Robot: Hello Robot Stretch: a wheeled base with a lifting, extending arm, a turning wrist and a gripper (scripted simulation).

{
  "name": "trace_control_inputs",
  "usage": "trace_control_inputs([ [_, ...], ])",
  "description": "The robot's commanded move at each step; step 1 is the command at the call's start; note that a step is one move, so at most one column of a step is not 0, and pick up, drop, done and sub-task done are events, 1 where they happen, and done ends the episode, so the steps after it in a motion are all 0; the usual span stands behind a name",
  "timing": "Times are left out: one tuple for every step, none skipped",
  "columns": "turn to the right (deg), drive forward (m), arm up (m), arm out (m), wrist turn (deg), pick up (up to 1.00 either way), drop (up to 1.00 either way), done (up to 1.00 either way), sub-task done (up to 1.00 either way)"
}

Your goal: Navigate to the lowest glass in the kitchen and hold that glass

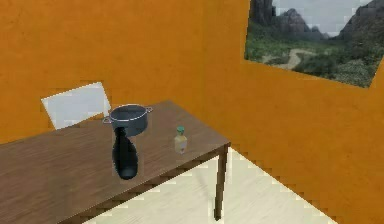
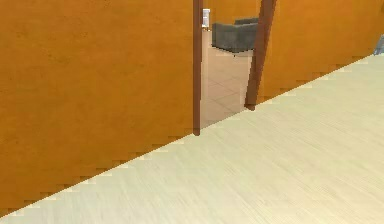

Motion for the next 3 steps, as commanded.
trace_control_inputs([
  [9.0,0.00,0.00,0.00,0.0,0.00,0.00,0.00,0.00],
  [0.0,0.35,0.00,0.00,0.0,0.00,0.00,0.00,0.00],
  [-45.0,0.00,0.00,0.00,0.0,0.00,0.00,0.00,0.00],
])
